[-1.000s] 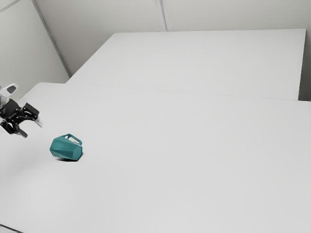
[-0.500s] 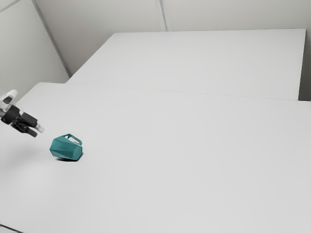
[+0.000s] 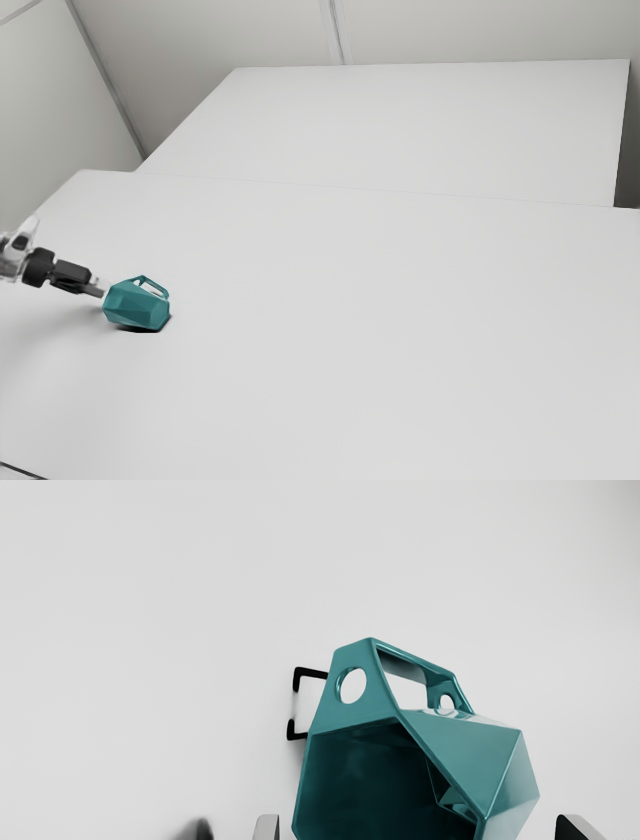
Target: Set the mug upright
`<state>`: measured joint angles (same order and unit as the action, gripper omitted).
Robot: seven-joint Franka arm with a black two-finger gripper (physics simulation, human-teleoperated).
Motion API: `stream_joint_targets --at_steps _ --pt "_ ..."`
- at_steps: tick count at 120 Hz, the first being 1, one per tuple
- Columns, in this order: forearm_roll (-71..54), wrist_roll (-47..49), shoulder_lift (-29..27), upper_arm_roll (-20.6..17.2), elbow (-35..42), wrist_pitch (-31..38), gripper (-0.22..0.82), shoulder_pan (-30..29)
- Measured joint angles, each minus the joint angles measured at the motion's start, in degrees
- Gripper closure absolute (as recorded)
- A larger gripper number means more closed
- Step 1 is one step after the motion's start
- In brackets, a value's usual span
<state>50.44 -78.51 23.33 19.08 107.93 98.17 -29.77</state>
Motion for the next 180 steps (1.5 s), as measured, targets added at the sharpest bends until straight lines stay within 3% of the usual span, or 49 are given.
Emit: stream_joint_targets --at_steps 147,168,180 --pt "-2.52 13.78 -0.51 -3.52 0.95 0.3 0.0 1.7" --pt "-2.54 14.52 -0.8 -3.53 0.88 0.32 0.19 1.78" --pt "-2.54 14.85 -0.85 -3.53 0.9 0.33 0.38 1.74"
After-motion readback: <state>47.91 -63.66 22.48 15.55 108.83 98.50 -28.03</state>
